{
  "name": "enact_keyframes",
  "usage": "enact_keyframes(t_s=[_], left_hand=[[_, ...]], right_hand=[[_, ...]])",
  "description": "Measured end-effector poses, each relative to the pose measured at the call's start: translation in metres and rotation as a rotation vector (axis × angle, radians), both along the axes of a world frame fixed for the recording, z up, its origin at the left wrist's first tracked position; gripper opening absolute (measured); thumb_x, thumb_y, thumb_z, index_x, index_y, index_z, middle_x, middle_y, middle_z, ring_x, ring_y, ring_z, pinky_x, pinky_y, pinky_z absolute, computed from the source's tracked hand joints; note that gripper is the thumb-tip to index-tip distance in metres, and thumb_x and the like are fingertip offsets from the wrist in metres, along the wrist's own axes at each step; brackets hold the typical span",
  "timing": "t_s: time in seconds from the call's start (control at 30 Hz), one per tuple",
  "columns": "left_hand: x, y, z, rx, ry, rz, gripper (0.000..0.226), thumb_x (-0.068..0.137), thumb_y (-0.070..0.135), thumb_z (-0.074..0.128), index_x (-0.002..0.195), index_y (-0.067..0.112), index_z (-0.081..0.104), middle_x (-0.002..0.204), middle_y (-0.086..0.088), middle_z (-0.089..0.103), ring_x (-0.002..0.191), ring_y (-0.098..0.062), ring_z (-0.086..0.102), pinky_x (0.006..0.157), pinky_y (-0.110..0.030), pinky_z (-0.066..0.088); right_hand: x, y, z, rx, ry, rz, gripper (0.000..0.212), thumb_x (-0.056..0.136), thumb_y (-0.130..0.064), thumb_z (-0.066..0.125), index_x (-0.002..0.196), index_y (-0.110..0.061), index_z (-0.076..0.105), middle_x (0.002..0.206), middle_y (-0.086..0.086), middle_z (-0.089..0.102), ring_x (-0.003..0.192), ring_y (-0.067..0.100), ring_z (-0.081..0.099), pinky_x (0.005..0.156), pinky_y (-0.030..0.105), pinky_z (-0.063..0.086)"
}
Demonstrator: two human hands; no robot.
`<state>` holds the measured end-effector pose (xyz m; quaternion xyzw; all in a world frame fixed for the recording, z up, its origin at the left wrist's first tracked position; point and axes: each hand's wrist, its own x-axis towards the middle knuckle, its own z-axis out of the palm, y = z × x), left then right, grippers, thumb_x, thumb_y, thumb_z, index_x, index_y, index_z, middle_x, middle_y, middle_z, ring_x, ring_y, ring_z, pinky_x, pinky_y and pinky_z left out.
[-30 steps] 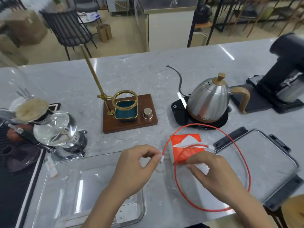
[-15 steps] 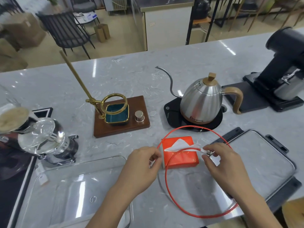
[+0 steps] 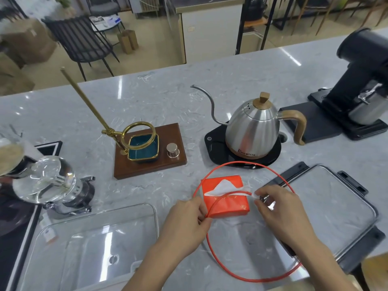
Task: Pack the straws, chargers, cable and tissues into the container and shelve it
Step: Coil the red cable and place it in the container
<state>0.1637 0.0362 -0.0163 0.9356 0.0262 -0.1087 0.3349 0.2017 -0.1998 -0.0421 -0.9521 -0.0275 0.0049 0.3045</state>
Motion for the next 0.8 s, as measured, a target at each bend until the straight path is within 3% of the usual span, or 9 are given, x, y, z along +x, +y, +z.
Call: enact_keyframes(t_s=[0.23, 0.37, 0.53, 0.6, 0.7, 0.8], left_hand=[[-0.005, -0.002, 0.0, -0.085, 0.026, 0.052, 0.018, 0.078, 0.018, 0.07, 0.079, 0.03, 0.057, 0.064, 0.01, 0.064, 0.061, -0.005, 0.062, 0.065, -0.027, 0.055], [-0.009, 0.0, 0.002, -0.248, 0.04, 0.132, 0.02, 0.08, 0.017, 0.073, 0.087, 0.031, 0.06, 0.069, 0.006, 0.069, 0.059, -0.004, 0.063, 0.064, -0.022, 0.055], [-0.018, 0.001, 0.009, -0.514, 0.07, 0.246, 0.02, 0.084, 0.008, 0.072, 0.097, 0.023, 0.066, 0.073, 0.0, 0.071, 0.063, -0.017, 0.067, 0.063, -0.034, 0.061], [-0.02, 0.002, 0.012, -0.603, 0.048, 0.278, 0.018, 0.086, 0.004, 0.071, 0.096, 0.019, 0.069, 0.078, -0.007, 0.071, 0.063, -0.014, 0.066, 0.059, -0.03, 0.059], [-0.023, 0.001, 0.019, -0.717, 0.042, 0.304, 0.017, 0.087, 0.001, 0.068, 0.098, 0.014, 0.071, 0.079, -0.009, 0.071, 0.065, -0.011, 0.066, 0.059, -0.023, 0.055], [-0.027, 0.001, 0.025, -0.827, 0.046, 0.3, 0.019, 0.088, -0.001, 0.066, 0.099, 0.014, 0.072, 0.079, -0.008, 0.069, 0.067, -0.014, 0.066, 0.063, -0.025, 0.056]], right_hand=[[-0.005, 0.0, 0.001, 0.02, -0.022, 0.008, 0.02, 0.078, -0.012, 0.075, 0.086, -0.03, 0.071, 0.078, -0.016, 0.064, 0.068, 0.0, 0.059, 0.063, 0.004, 0.037], [-0.014, 0.001, 0.009, 0.094, -0.067, -0.003, 0.019, 0.077, -0.011, 0.077, 0.086, -0.028, 0.071, 0.073, -0.013, 0.064, 0.069, 0.007, 0.06, 0.064, 0.007, 0.041], [-0.029, 0.006, 0.02, 0.157, -0.104, 0.065, 0.02, 0.079, -0.021, 0.066, 0.095, -0.034, 0.064, 0.072, -0.011, 0.057, 0.072, 0.011, 0.058, 0.061, 0.014, 0.043], [-0.036, 0.008, 0.023, 0.153, -0.084, 0.082, 0.023, 0.079, -0.027, 0.059, 0.101, -0.035, 0.062, 0.072, -0.011, 0.054, 0.071, 0.011, 0.057, 0.06, 0.012, 0.041], [-0.042, 0.011, 0.024, 0.144, -0.077, 0.062, 0.022, 0.085, -0.024, 0.056, 0.104, -0.027, 0.067, 0.072, -0.01, 0.052, 0.073, 0.01, 0.055, 0.061, 0.012, 0.039], [-0.044, 0.014, 0.026, 0.16, -0.083, 0.002, 0.019, 0.09, -0.012, 0.06, 0.103, -0.021, 0.07, 0.075, -0.011, 0.057, 0.076, 0.006, 0.056, 0.063, 0.008, 0.038]])
